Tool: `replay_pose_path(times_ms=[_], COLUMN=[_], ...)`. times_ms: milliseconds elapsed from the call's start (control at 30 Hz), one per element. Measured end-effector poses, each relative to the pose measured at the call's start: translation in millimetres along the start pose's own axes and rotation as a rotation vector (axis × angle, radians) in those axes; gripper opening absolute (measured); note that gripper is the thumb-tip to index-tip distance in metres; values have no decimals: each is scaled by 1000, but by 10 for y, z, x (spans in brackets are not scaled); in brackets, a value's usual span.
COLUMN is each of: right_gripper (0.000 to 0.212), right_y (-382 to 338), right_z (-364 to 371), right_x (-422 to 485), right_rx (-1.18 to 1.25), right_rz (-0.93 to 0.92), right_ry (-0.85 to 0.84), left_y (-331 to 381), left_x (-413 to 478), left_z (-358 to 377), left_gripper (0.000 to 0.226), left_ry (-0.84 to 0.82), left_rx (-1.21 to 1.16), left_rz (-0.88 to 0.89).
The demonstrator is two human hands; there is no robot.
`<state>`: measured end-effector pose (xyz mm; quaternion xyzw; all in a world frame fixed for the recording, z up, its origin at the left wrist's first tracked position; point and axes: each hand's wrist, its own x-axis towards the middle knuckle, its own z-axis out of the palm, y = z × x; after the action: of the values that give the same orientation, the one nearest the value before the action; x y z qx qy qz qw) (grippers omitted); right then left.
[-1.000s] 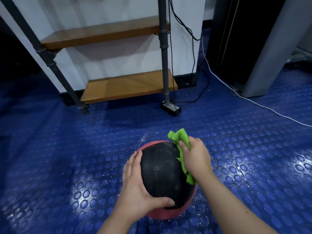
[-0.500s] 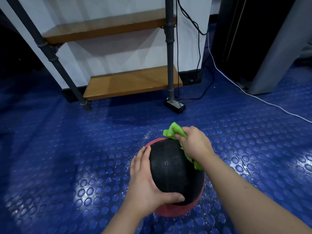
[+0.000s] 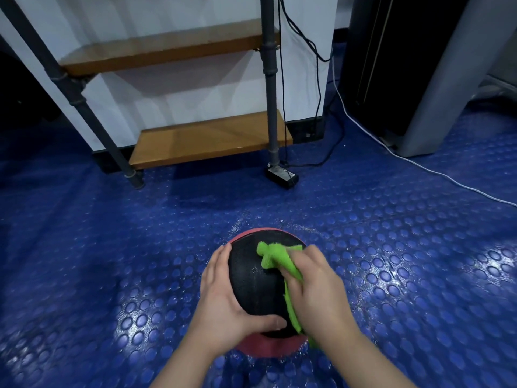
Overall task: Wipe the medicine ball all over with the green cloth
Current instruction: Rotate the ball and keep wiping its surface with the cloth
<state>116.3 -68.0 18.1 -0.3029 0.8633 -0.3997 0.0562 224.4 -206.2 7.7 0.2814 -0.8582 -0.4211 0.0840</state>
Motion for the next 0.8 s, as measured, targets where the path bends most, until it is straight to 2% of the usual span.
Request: replay_pose_path(times_ms=[167, 233, 300, 333, 467, 533, 600, 700, 800], right_gripper=[43, 35, 21, 16, 25, 25, 25, 28, 26], right_y=[187, 206, 200, 206, 286, 297, 202, -86, -336], right_z=[67, 64, 67, 72, 36, 19, 35, 44, 43], right_x=[-63, 69, 217, 305, 704, 852, 913, 884, 713], right_rx=[-93, -133, -147, -140, -71, -36, -71, -166, -212], right_rz=[-171, -196, -133, -73, 190, 242, 214, 75, -47], right_ry=[127, 181, 198, 178, -20, -106, -168, -228, -214], left_y=[-59, -96, -115, -129, -193, -216, -229, -227, -233], left_x=[-66, -73, -64, -56, -70, -83, -76, -27, 75], left_z=[-17, -40, -59, -65, -79, -80, -90, -111, -143], left_gripper=[154, 156, 157, 157, 155, 155, 154, 153, 151], left_ry=[-23, -26, -32, -33, -41, -50, -51, -54, -73], left_rx=[-26, -31, -38, -38, -35, -25, -31, -45, -63], left_rz=[22, 13, 7, 8, 44, 60, 59, 42, 31])
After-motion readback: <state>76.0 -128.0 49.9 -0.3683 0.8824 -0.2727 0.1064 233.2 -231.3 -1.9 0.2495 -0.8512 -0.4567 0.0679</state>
